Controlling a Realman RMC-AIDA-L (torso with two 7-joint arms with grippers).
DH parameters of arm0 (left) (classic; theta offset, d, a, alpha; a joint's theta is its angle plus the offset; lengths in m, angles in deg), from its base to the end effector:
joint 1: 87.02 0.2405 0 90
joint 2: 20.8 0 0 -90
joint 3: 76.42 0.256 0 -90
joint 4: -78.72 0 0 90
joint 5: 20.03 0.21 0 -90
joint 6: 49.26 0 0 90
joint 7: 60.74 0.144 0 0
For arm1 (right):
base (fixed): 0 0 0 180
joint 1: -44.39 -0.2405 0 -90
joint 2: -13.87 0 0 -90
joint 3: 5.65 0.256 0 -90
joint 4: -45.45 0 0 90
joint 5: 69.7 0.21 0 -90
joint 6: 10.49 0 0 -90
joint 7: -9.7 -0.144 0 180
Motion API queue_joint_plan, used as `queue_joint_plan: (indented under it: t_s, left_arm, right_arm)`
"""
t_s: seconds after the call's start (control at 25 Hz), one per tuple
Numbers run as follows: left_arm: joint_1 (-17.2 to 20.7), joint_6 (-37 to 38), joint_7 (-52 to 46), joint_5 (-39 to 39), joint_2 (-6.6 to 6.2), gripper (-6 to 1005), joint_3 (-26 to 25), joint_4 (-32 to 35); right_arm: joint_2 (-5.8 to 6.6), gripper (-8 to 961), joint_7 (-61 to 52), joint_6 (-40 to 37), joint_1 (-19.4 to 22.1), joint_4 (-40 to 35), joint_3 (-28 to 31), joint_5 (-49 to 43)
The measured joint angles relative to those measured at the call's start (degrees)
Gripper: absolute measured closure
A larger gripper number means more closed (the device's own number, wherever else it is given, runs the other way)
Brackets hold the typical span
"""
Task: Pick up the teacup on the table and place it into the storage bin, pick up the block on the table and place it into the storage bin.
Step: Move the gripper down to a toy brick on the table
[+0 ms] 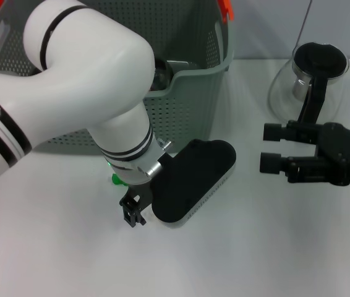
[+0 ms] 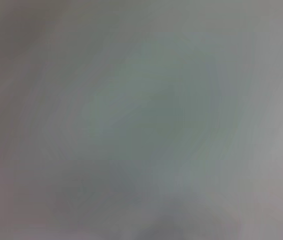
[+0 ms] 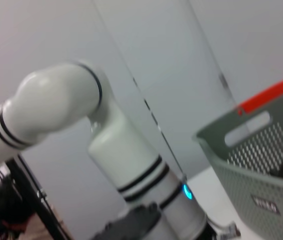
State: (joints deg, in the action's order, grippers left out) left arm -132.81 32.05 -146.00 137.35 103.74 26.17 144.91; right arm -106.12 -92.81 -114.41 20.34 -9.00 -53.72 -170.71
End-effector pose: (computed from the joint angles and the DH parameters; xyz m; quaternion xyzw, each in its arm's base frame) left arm -0.1323 0.3414 -0.0984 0.8609 -0.3807 -0.3349 0.0412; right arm 0.2166 0.3006 0.0359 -0.9103 0.2625 0.3198 0.0140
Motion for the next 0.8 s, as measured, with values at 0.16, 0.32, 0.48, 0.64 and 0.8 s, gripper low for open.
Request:
queue_joint_plan:
  t_s: [0.16,0.32,0.48,0.64,0.8]
  left_arm:
    - [-0.2,0.0,-0.1,0.1,0.0,126,0.3,-0.3]
    - [-0.2,0.0,-1.0,0.4,0.0,130,1.3,-0.4]
    - [-0.4,-0.2,-1.8,1.0,0.14,134,2.3,-0.7]
    - [-0.9,-0.8,-2.8,1.3,0.17,138,3.8,-1.5]
    - [-1.8,-1.3,-2.9,1.5,0.24,142,4.2,-2.5]
  right_arm:
    - [0.23,8,0.7,-0.1,0.0,-0.4,0.3,-4.5]
    - [0.3,8,1.3,2.1,-0.9,-0.7,0.2,-10.9]
    - [-0.17,8,1.0,7.2,-3.6,1.5,-0.4,-17.4]
    - [-0.2,9,1.3,12.2,-6.7,6.8,-1.7,-20.5]
    - [-0.19,9,2.4,13.8,-8.2,9.5,-2.2,-20.9]
